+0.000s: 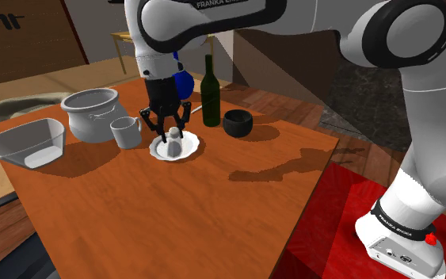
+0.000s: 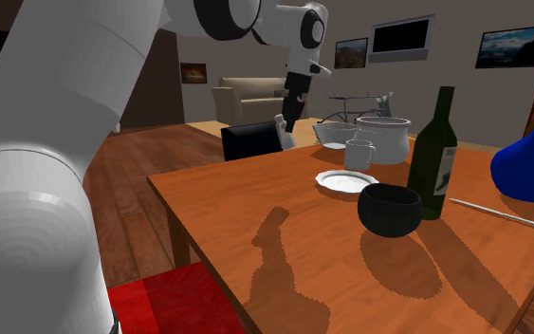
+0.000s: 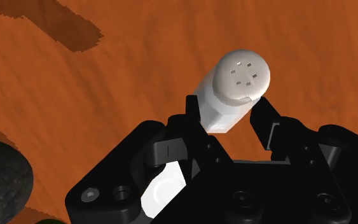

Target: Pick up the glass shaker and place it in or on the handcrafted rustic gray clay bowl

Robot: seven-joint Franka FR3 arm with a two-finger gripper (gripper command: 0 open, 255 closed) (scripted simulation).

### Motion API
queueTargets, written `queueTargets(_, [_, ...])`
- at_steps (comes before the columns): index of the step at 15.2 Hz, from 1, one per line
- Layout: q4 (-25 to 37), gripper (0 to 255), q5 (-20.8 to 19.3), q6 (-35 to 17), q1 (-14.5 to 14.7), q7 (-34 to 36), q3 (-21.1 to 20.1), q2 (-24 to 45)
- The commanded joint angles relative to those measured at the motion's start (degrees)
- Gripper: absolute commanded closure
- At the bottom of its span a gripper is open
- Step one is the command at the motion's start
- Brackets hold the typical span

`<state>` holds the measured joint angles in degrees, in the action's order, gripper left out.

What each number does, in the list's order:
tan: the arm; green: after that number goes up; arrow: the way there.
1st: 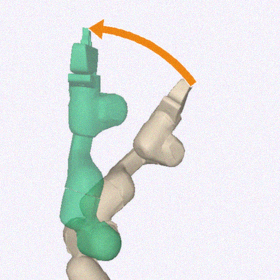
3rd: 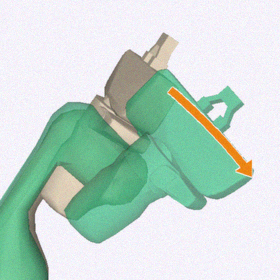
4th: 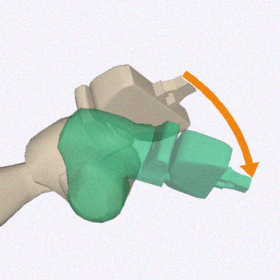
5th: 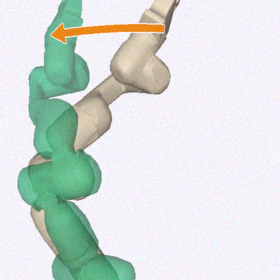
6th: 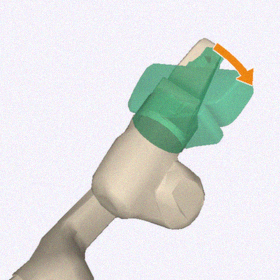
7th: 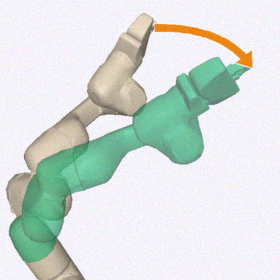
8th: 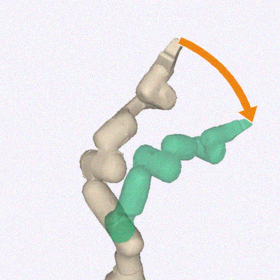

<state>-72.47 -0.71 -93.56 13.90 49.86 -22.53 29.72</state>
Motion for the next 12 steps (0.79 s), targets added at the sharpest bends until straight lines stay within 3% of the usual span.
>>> queueTargets(1, [1.7,255,0.0,1.6,0.1,0.1,0.0,0.1])
queueTargets(7, [7.2,255,-0.2,6.3,0.8,0.7,-0.1,0.8])
queueTargets(12, [0.6,255,1.2,5.2,-5.0,-5.4,1.0,-4.1])
